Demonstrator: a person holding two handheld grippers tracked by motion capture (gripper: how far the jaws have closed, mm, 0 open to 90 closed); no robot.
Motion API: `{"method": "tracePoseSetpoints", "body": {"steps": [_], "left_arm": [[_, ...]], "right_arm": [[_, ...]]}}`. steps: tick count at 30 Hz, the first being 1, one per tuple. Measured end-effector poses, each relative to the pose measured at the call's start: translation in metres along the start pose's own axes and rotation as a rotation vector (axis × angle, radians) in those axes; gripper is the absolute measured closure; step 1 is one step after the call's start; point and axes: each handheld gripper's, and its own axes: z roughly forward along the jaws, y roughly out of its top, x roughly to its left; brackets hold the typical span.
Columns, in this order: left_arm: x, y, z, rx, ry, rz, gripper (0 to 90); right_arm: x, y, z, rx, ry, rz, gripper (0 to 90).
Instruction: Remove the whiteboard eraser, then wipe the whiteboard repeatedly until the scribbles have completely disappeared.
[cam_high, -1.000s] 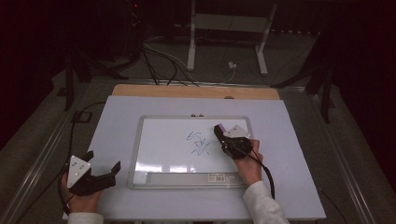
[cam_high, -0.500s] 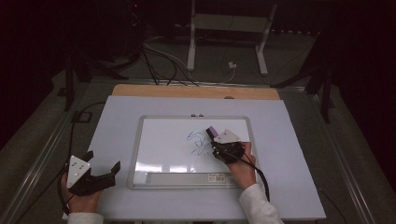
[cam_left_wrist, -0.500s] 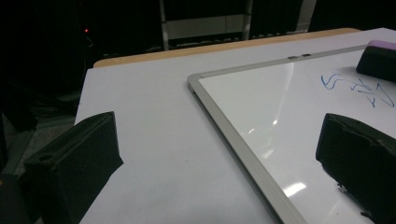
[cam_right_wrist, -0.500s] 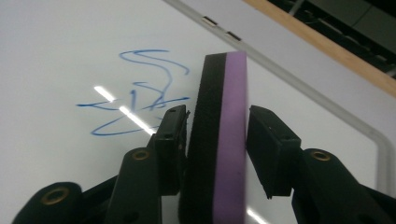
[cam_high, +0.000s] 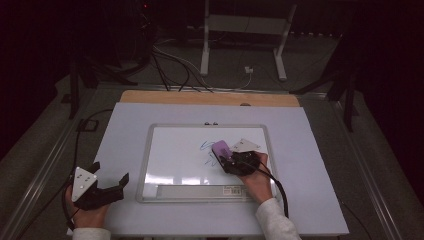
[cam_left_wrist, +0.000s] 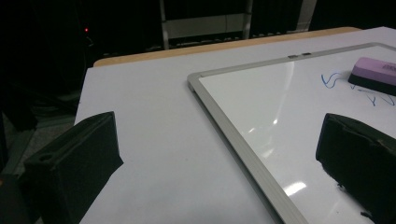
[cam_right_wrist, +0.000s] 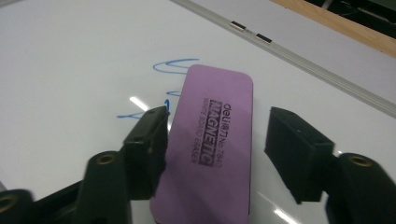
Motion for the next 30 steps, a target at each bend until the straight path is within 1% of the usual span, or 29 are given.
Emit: {"method": "tracePoseSetpoints", "body": {"steps": [3,5,8,9,11,16,24,28,30], "left_arm": [[0.001,0.000,-0.001,0.000,0.004,-0.004,0.6],[0.001,-0.001,-0.001,-0.001,0.004,-0.006,0.6],[0.001,-0.001,0.000,0.003,0.003,-0.005,0.6],[0.001,-0.001,0.000,0.004,0.001,-0.005,0.6],[0.000,-0.001,0.000,0.005,0.001,0.001,0.6],[0.000,-0.001,0.001,0.005,0.000,-0.003,0.6],[0.000,-0.001,0.001,0.004,-0.001,-0.006,0.6],[0.001,-0.001,0.001,0.007,-0.004,-0.006,0.6],[0.000,-0.001,0.001,0.008,-0.003,-0.002,0.6]], "right_arm": [[-0.003,0.001,0.001,-0.004,0.003,0.041,27.1],[-0.003,0.002,0.002,-0.014,-0.005,0.060,22.3],[-0.005,0.003,0.002,-0.016,0.019,0.072,18.6],[-0.006,0.003,0.003,-0.014,0.019,0.072,17.8],[-0.006,0.003,0.004,-0.005,0.020,0.084,17.2],[-0.009,0.002,0.011,0.021,0.030,0.113,16.1],[-0.010,-0.002,0.019,0.051,0.030,0.128,16.4],[-0.010,-0.002,0.023,0.069,0.025,0.129,19.7],[-0.011,-0.003,0.025,0.077,0.031,0.142,21.9]]}}
